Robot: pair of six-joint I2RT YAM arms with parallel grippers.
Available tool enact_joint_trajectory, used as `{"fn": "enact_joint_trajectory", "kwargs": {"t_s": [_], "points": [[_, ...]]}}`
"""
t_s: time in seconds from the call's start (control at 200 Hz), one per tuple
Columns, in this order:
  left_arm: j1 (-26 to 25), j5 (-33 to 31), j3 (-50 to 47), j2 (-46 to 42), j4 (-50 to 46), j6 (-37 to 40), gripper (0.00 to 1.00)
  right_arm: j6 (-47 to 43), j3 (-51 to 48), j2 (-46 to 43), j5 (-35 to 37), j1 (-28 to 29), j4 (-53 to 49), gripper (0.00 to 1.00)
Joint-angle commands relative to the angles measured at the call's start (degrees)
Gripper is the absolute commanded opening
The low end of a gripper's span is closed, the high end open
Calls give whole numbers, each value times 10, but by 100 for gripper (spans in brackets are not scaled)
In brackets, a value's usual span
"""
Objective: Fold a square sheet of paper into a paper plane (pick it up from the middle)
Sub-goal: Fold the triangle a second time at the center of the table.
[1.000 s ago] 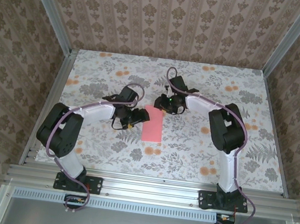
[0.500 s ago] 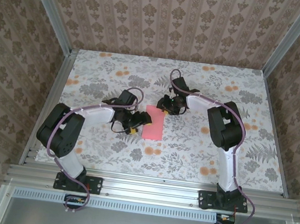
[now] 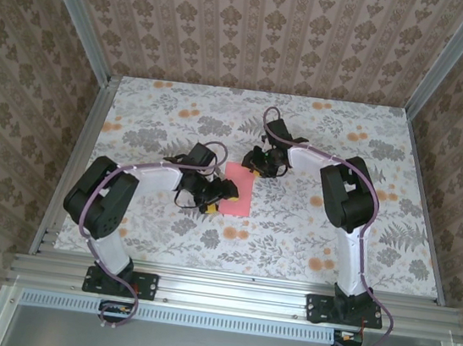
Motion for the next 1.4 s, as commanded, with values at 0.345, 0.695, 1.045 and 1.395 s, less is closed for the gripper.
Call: {"fn": "enact_joint_trajectory", "kwargs": {"t_s": [0.345, 0.695, 1.045, 1.395], "points": [[7, -26, -25, -6, 40, -26, 37, 7, -37, 7, 13, -10, -19, 36], [18, 26, -103, -36, 241, -56, 43, 7, -37, -1, -3, -13, -15, 36], [16, 63, -145, -46, 335, -49, 46, 11, -41, 4, 1, -13, -17, 37], [3, 52, -139, -41, 335, -39, 50, 12, -41, 6, 2, -13, -17, 37]]}}
